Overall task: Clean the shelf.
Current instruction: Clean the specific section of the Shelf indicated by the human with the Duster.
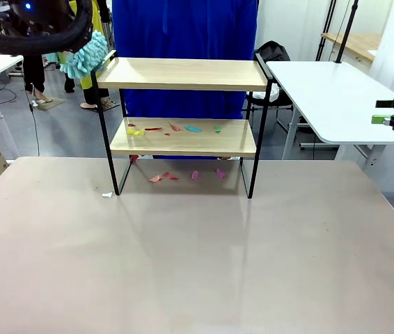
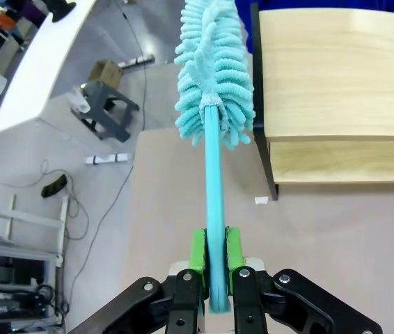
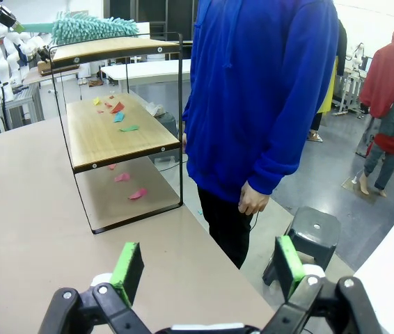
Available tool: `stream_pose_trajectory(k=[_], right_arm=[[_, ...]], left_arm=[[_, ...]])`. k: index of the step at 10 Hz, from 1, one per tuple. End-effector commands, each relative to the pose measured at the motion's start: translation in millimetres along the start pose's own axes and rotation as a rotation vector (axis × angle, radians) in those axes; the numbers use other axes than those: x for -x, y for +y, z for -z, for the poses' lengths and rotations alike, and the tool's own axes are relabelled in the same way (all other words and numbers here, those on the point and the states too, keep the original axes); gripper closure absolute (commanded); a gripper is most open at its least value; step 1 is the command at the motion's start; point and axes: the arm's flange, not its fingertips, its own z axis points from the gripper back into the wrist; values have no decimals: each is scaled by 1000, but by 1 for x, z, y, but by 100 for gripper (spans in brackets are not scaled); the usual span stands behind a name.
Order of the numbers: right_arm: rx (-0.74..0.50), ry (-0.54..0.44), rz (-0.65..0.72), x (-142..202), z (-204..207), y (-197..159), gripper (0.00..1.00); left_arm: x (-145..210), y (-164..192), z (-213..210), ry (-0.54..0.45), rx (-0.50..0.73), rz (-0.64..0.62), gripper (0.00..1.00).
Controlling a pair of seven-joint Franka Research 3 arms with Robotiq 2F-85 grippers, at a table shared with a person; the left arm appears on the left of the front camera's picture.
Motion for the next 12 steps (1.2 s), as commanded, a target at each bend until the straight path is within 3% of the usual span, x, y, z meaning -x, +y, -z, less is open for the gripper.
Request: stream_pose_trajectory(k=[1, 4, 6, 9, 12], right_arm=[[2, -3, -3, -3, 0, 1, 0], [2, -3, -3, -3, 0, 1, 0], [2, -3, -3, -3, 0, 1, 0], [2, -3, -3, -3, 0, 1, 0], [2, -3, -3, -3, 0, 1, 0]], left_arm=[[0, 2, -6, -11, 5, -4, 86], [-15, 60, -53, -134, 119, -2, 86], [-11, 97, -71, -180, 260, 14, 86], [7, 140, -91, -168, 563, 176, 86], [26, 181, -121, -145, 719, 388, 86]])
